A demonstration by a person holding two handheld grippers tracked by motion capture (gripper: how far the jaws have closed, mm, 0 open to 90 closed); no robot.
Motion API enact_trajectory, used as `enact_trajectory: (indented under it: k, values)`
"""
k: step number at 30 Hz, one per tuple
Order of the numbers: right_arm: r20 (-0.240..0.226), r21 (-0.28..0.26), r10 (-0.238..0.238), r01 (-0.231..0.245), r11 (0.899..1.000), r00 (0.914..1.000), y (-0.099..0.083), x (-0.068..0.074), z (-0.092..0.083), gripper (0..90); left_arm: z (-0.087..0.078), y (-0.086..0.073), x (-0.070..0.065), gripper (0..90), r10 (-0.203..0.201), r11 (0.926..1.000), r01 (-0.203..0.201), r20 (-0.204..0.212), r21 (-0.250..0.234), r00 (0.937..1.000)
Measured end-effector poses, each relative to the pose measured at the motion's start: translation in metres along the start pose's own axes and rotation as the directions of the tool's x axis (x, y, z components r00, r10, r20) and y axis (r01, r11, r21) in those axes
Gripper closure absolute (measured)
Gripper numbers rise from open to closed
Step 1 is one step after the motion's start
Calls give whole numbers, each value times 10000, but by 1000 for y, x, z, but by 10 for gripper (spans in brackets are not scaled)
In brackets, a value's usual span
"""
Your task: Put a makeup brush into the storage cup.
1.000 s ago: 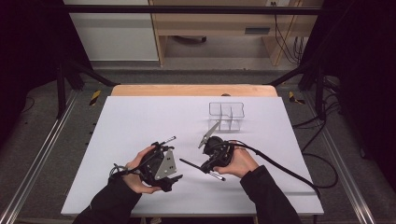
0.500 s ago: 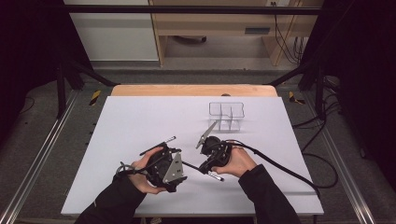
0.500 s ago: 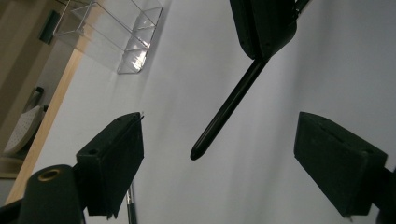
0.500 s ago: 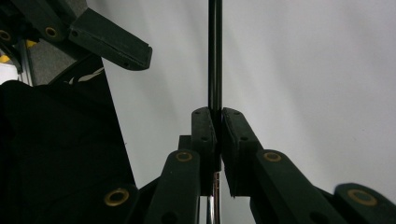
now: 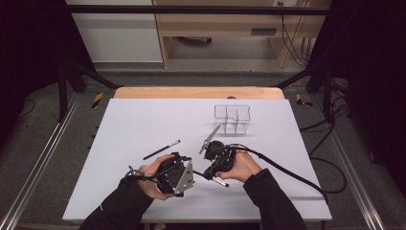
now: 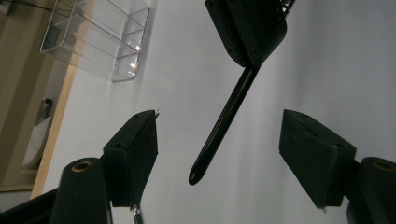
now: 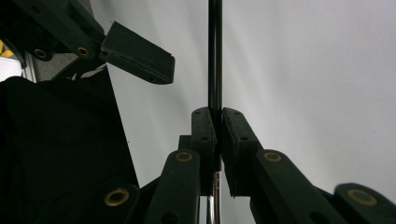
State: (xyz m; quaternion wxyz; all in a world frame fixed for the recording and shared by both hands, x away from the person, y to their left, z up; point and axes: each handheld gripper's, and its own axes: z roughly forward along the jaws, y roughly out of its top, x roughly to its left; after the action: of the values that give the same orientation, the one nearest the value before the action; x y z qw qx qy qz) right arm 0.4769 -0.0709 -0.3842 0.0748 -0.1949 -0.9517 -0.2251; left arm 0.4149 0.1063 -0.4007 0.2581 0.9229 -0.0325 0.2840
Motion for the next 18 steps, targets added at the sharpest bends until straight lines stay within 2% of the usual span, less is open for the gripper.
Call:
enact_trajectory:
  k: [10,14,16,18]
  values:
    - [-190,116,-6,8,9999,9998,0,0,4,844,5,5,-7,415,741,9971,-742,55,142,9972]
    - [-251,125,-36,39,9999,9997,0,0,5,844,8,6,-10,460,1147,9929,-1146,1,321,9934]
    - [-307,125,-43,47,9999,9995,0,0,5,844,11,8,-12,510,1510,9878,-1506,-71,406,9885]
    - [-297,154,-16,21,9999,9996,0,1,5,844,11,8,-13,548,1577,9865,-1573,-63,456,9875]
